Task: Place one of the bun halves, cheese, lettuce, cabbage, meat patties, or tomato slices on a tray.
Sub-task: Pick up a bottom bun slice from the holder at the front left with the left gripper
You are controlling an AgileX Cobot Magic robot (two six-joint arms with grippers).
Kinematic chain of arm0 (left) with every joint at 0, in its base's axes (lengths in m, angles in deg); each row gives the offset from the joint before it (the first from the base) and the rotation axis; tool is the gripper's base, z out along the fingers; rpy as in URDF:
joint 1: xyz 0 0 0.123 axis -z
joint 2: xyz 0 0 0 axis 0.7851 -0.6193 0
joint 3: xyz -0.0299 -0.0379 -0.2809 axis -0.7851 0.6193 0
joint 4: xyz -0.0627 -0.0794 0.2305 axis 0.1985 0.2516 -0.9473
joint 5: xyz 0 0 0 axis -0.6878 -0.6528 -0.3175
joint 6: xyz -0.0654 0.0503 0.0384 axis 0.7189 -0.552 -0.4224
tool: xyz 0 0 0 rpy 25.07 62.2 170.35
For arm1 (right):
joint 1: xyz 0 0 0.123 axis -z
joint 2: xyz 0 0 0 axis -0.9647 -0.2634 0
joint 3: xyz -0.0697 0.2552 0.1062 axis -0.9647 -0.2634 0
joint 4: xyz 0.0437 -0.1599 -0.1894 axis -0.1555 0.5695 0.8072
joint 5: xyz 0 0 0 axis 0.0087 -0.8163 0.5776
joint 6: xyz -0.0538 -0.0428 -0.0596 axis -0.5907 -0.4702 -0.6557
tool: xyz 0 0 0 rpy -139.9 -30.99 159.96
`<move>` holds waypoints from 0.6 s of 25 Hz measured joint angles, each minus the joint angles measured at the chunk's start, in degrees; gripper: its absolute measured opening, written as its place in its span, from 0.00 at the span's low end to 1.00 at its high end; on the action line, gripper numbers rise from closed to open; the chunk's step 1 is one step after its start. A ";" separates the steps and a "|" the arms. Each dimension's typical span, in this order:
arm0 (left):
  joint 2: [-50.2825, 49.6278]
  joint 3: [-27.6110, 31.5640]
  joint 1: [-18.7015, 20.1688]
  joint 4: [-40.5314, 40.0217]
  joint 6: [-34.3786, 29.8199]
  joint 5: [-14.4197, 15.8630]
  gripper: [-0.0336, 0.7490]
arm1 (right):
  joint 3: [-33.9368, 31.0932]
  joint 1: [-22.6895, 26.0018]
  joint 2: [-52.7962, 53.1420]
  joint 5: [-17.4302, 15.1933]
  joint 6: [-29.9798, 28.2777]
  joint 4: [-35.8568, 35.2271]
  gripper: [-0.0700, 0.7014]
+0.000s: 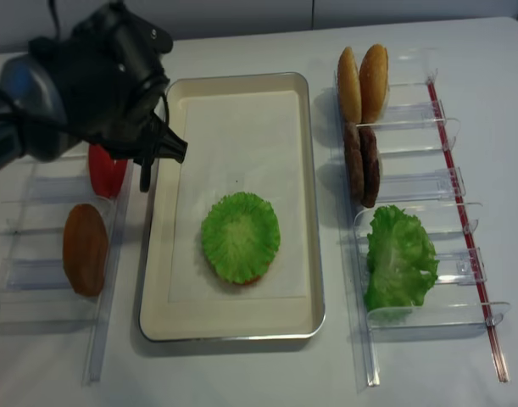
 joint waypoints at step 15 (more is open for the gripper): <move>-4.60 0.00 0.00 -1.87 4.13 -1.78 0.54 | 0.01 0.00 0.00 0.00 -0.21 -0.21 0.77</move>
